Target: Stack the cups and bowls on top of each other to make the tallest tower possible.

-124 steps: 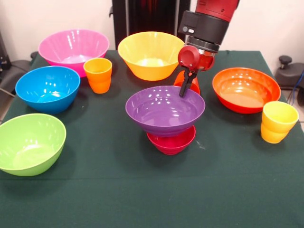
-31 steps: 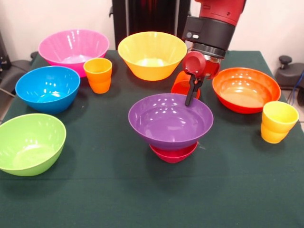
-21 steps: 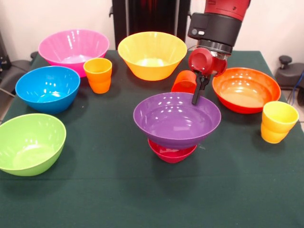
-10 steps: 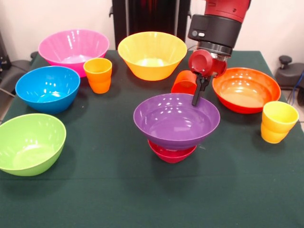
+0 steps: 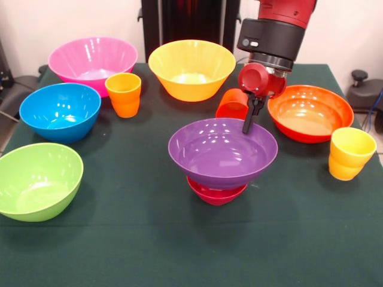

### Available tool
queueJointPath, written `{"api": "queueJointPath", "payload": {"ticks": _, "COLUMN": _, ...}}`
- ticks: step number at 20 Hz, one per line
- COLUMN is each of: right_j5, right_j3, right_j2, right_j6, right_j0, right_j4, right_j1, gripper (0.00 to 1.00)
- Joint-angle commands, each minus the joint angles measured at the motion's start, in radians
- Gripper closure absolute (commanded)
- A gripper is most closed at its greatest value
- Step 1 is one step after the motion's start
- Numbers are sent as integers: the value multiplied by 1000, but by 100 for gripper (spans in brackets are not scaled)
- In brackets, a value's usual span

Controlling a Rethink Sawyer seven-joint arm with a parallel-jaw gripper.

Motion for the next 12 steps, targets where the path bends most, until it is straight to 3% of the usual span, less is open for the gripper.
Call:
{"api": "queueJointPath", "payload": {"ticks": 1, "right_j5": 62, "right_j3": -72, "right_j2": 85, "right_j6": 26, "right_j0": 12, "right_j4": -34, "right_j1": 59, "gripper": 100}}
{"api": "queueJointPath", "payload": {"ticks": 12, "right_j5": 42, "right_j3": -92, "right_j2": 74, "right_j6": 24, "right_j0": 8, "right_j4": -47, "right_j1": 83, "gripper": 100}}
